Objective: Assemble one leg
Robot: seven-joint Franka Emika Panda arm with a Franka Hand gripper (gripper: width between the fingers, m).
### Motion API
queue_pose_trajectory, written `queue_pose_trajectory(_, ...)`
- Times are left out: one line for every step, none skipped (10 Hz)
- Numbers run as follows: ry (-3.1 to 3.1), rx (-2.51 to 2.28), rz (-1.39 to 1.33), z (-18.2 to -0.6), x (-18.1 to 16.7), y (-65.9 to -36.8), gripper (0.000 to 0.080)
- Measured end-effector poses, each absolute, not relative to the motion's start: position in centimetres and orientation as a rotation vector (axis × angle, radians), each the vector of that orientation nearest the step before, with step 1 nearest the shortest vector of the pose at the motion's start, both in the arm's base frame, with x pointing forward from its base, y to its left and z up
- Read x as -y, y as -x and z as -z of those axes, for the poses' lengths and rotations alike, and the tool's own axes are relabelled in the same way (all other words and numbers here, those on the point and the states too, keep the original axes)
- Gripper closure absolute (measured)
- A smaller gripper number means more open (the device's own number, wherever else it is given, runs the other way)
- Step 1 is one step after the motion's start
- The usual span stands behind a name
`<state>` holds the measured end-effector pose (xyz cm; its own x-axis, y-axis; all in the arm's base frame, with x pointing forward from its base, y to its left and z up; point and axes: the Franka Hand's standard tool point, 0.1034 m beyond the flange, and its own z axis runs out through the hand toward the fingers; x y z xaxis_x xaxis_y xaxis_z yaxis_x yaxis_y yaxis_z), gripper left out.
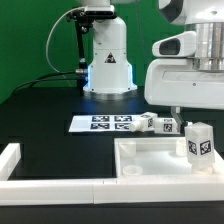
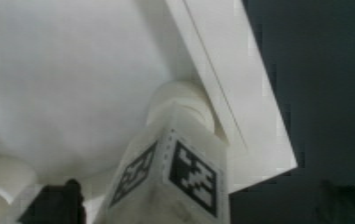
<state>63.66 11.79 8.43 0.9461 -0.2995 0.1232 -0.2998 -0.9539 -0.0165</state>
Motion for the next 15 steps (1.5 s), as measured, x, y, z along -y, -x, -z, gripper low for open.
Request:
queue_pose_trajectory(-3.109, 0.350, -0.194, -8.4, -11.8, -63.7, 0.0151)
queue_pose_trajectory(-3.116, 0.263, -0.193, -8.5, -11.5, -63.7, 0.0150)
queue_pose_trajectory(-3.134, 0.095, -0.189, -8.6, -10.3, -64.0, 0.0150)
queue_pose_trajectory(-3.135, 0.038, -0.187, -8.6, -9.6, -64.1, 0.0150)
queue_pose_trajectory(-3.137, -0.032, -0.184, -8.5, -10.0, -64.0, 0.0150)
queue_pose_trajectory(-3.141, -0.043, -0.167, -8.3, -10.7, -63.7, 0.0150)
queue_pose_trajectory(-3.143, -0.045, -0.153, -8.2, -10.8, -63.5, 0.0150)
queue_pose_trajectory(-3.143, -0.039, -0.155, -8.2, -10.6, -63.6, 0.0276)
queue_pose_trajectory(-3.144, -0.021, -0.154, -8.2, -10.6, -63.5, 0.0276)
queue_pose_trajectory(-3.146, 0.033, -0.153, -8.1, -10.6, -63.5, 0.0414)
queue_pose_trajectory(-3.147, 0.138, -0.152, -8.1, -10.7, -63.5, 0.0512)
queue_pose_trajectory(-3.144, 0.242, -0.151, -8.1, -10.7, -63.5, 0.0512)
queue_pose_trajectory(-3.139, 0.342, -0.149, -8.1, -10.7, -63.5, 0.0512)
queue_pose_trajectory(-3.113, 0.547, -0.173, -7.9, -11.2, -63.4, 0.0512)
queue_pose_trajectory(-3.061, 0.748, -0.202, -7.7, -12.0, -62.8, 0.0512)
